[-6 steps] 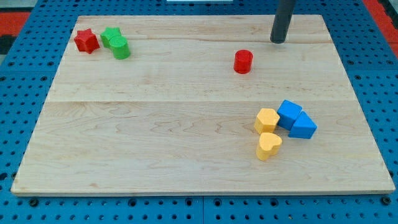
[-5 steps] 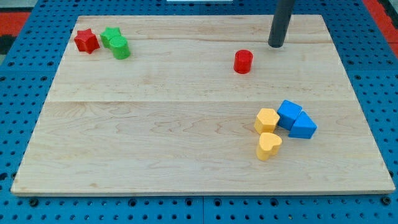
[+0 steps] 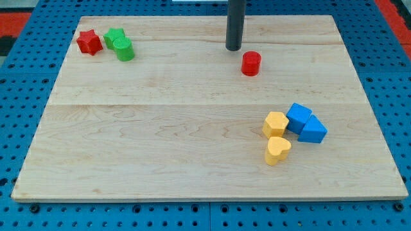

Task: Touch the top of the red circle

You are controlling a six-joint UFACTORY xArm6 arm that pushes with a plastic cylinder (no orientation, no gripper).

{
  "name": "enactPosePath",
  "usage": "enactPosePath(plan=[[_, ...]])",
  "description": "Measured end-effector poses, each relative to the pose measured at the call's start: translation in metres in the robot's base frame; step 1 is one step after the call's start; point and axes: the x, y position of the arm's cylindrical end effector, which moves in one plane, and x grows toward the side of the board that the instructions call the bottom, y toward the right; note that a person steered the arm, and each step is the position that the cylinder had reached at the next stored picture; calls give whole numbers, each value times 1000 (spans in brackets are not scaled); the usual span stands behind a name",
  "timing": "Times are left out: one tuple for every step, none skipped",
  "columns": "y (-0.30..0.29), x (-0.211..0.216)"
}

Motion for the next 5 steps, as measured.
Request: enactPosePath(plan=[[0, 0], [0, 0], [4, 4], [35, 21], [78, 43]])
